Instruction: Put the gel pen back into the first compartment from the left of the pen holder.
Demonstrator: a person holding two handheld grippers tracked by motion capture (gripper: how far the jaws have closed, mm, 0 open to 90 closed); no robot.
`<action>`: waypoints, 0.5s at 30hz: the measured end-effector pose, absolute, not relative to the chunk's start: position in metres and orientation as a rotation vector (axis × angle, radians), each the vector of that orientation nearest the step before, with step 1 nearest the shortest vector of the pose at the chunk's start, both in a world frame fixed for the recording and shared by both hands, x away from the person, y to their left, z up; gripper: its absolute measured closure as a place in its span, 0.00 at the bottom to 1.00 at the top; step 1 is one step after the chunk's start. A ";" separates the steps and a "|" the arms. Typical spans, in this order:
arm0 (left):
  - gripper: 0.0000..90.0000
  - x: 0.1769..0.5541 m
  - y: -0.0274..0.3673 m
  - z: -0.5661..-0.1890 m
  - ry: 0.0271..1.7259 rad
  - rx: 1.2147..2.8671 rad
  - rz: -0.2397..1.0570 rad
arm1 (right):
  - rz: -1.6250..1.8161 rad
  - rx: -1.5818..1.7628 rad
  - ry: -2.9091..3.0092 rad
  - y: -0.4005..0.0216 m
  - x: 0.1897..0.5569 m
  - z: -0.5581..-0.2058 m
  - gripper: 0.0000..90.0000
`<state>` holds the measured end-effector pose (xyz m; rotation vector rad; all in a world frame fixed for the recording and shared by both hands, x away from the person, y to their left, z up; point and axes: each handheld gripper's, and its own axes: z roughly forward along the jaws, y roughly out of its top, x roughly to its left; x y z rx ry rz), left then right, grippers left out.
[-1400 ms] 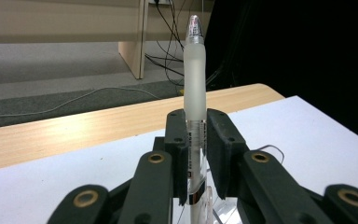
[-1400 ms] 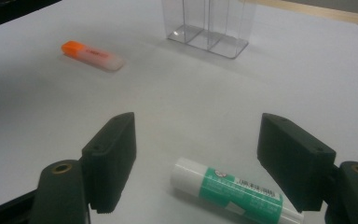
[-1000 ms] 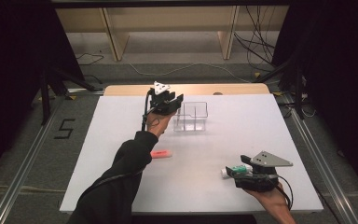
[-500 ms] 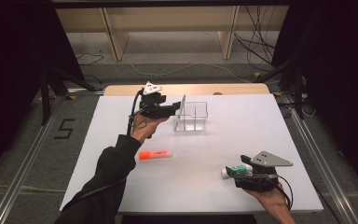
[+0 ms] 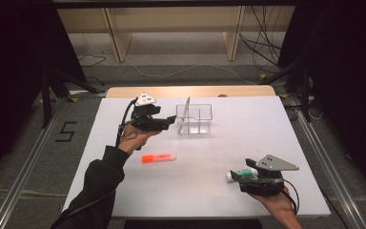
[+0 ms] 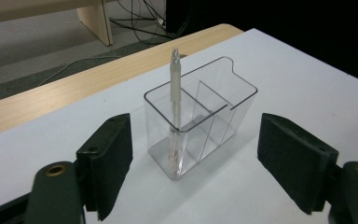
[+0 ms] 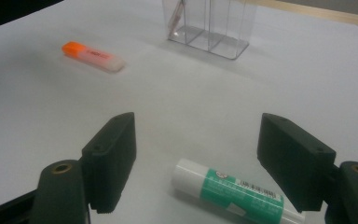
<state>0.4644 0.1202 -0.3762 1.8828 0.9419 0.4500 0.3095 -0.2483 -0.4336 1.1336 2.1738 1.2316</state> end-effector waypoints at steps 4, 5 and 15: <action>0.28 0.461 0.120 -0.379 0.917 1.927 0.442 | 1.233 1.131 2.175 -0.249 0.310 -0.434 0.32; 0.28 0.460 0.119 -0.380 0.907 1.941 0.437 | 1.232 1.131 2.175 -0.248 0.310 -0.434 0.32; 0.27 0.454 0.122 -0.387 0.878 1.988 0.427 | 1.233 1.122 2.184 -0.248 0.310 -0.434 0.32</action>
